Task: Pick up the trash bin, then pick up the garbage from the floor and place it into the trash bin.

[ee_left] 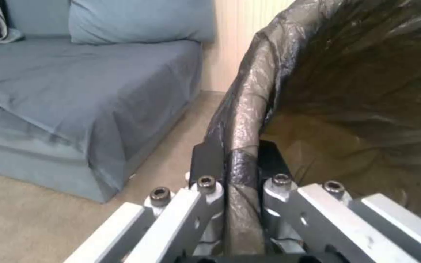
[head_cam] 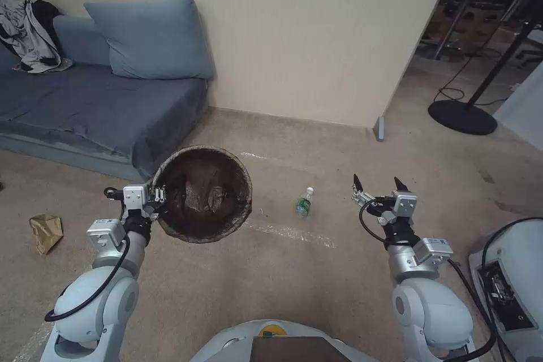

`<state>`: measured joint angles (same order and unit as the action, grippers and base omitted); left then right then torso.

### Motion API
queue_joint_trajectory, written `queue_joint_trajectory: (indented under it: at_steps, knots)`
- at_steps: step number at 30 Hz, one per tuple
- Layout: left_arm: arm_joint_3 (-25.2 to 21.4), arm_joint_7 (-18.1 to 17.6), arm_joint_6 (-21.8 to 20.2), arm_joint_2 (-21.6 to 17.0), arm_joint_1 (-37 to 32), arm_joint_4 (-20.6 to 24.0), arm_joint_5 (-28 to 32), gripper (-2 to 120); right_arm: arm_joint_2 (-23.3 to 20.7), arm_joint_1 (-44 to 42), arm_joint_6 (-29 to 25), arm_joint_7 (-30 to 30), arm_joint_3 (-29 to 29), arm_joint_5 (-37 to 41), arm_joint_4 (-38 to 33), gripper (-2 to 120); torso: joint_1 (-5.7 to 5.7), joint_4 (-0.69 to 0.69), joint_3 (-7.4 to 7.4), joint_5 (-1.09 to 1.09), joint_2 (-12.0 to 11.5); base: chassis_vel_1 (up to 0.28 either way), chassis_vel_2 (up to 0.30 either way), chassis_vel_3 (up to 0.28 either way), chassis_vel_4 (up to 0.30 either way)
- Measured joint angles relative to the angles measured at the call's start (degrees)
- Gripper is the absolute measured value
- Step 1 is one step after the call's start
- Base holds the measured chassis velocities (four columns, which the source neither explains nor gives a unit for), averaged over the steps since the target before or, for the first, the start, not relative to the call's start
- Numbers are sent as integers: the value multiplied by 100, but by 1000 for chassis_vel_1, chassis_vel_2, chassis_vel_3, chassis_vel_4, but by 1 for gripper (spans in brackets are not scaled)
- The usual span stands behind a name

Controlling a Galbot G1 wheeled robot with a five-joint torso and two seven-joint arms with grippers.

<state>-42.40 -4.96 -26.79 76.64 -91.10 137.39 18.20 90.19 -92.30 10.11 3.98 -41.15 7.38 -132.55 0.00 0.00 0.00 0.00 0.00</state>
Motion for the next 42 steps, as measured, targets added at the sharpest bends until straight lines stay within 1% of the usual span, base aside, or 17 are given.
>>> queue_joint_trajectory:
  at_steps: [16,42]
  knots:
    - [-7,10,-27,-13,4,52,1,4,11,10,-14,16,46,-16,27,100,0,0,0,0,0,-10,14,11,-12]
    - [25,15,-24,35,-2,99,-33,4,-19,58,-28,49,87,-9,124,100,0,0,0,0,0,-51,53,46,-51]
